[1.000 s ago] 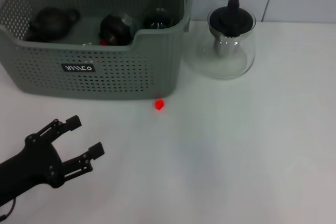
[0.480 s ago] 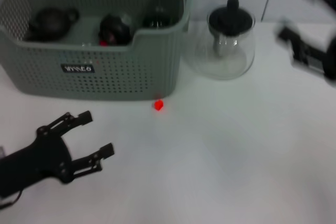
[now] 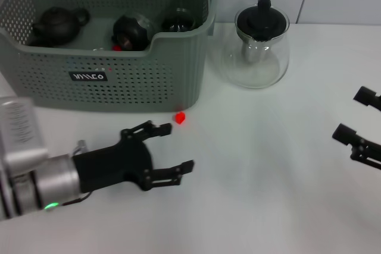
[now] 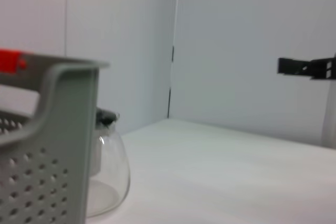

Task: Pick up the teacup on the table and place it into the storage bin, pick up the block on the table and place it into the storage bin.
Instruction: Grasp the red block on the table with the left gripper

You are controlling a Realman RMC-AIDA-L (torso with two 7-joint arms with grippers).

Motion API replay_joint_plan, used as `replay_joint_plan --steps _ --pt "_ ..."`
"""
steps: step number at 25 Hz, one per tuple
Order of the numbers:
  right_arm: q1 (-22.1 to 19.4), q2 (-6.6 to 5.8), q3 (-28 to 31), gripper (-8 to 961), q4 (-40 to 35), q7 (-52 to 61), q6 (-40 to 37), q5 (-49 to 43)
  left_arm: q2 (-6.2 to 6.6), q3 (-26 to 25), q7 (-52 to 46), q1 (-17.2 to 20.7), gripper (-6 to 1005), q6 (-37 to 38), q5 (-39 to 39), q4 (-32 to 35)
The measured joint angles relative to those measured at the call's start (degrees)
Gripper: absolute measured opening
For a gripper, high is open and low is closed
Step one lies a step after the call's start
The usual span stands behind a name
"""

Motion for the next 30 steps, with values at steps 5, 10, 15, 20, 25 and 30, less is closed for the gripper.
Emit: replay_joint_plan --steps 5,10,15,20,25,30 --pt "0.46 0.03 0.47 940 0.02 0.27 -0.31 -1.96 -0.24 1.66 3.10 -4.93 853 -9.56 -0.28 -7.04" --pt "0.95 0.30 3.97 940 0.45 0.23 -2.10 -2.02 -0.57 -0.12 7.55 -8.08 832 -20.16 -4.90 -12.76" --pt "2.49 0.37 6.92 940 1.74 0.12 -2.81 -2.18 -0.62 -0.86 11.12 -8.78 823 -24.72 -7.92 -14.92" --pt "3.72 0.35 7.94 940 2.41 0.33 -3.24 -2.47 -0.60 -0.86 12.37 -8.85 824 -25.21 -8.86 -15.24" --pt "4.13 0.33 7.97 940 2.45 0.75 -3.36 -2.69 -0.60 -0.86 13.60 -9.04 824 -25.58 -9.71 -15.75" --pt "4.12 0.31 8.00 940 2.49 0.77 -3.40 -2.77 -0.60 -0.76 13.61 -9.44 824 -25.89 -9.71 -16.44"
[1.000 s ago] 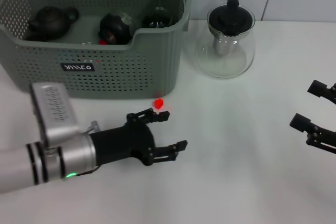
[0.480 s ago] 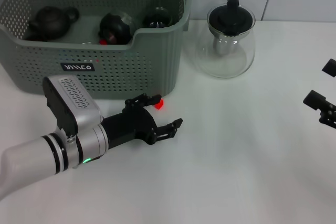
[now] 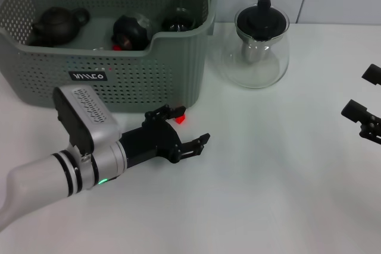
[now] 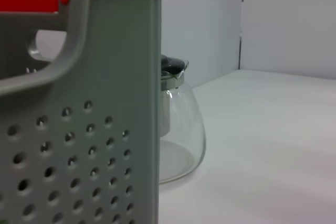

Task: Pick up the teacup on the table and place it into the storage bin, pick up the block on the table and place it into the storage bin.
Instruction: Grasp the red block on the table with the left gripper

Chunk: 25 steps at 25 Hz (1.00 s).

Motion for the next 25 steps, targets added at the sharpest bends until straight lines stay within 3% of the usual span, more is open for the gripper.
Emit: replay_joint_plan --steps 13,25 --pt "-0.45 -0.10 0.09 941 0.30 0.05 -0.08 -0.08 0.09 0.05 -0.49 -1.55 823 -3.70 0.01 -1.49" --pt "-0.57 -0.09 0.08 941 0.39 0.08 -0.12 -0.02 0.14 -0.11 -0.64 -0.76 823 -3.99 0.02 -1.69"
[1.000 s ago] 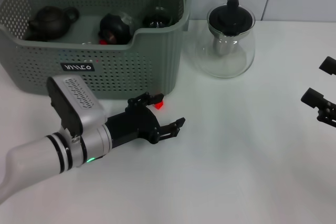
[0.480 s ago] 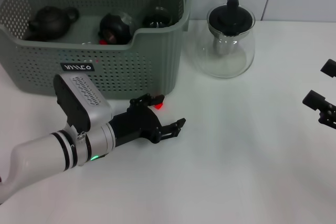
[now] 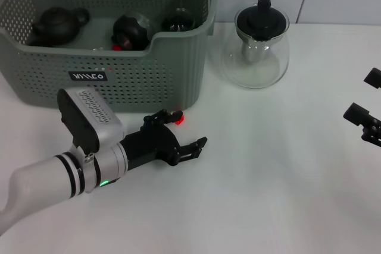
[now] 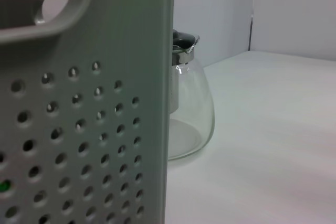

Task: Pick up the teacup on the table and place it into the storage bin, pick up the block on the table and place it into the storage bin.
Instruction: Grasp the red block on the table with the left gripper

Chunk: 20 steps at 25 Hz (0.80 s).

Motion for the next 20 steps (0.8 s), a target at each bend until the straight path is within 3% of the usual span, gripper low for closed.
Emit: replay_joint_plan --steps 6,10,17,20 --pt "-0.09 -0.06 0.88 941 0.00 0.07 -0.93 -0.05 0.25 0.18 -1.72 1.72 823 1.39 0.13 0.71" --pt "-0.13 -0.09 2.11 940 0.00 0.09 -2.17 -0.07 0.38 0.58 -4.77 5.12 824 5.79 0.99 3.48" --pt "0.00 -0.09 3.15 940 0.00 0.09 -3.56 -0.07 0.39 0.63 -12.96 15.53 823 27.21 1.94 15.53" --pt "0.28 -0.09 3.17 940 0.01 0.09 -3.58 -0.07 0.36 0.47 -13.82 17.64 824 31.33 1.90 18.17"
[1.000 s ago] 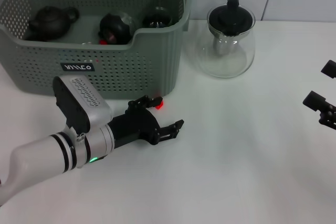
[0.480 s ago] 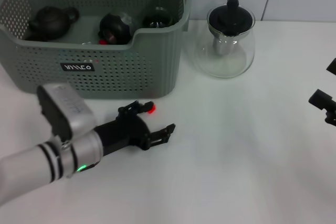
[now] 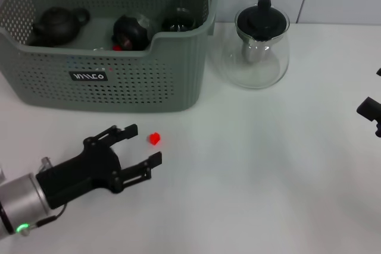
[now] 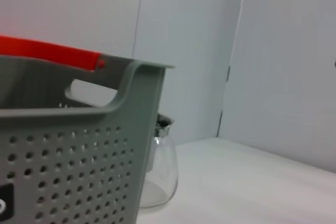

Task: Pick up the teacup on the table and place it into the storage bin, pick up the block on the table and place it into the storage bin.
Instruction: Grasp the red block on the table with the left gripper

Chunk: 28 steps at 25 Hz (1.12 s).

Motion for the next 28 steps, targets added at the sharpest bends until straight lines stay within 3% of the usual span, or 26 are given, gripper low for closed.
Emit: replay_joint_plan --steps 6,14,19,24,28 --pt "0.42 0.02 -0.17 940 0.07 0.00 0.11 0.01 -0.20 0.03 1.85 -3.14 818 -10.26 -0.36 -3.44" --pt "0.38 0.03 0.00 940 0.33 -0.11 0.35 -0.03 -0.40 -0.46 12.52 -5.64 803 -18.13 -3.52 -9.39" --pt "0.38 0.00 0.00 940 0.53 -0.29 0.51 -0.07 -0.41 -0.46 15.72 -6.48 601 -21.88 -5.79 -11.95" --pt "0.45 -0.09 0.00 940 0.97 -0.43 0.54 -0.09 -0.41 -0.46 16.80 -7.46 473 -24.31 -6.40 -13.02" --pt "0.20 -0.09 -0.01 940 0.97 -0.44 0.54 -0.09 -0.41 -0.46 17.08 -8.29 441 -25.92 -6.62 -13.90"
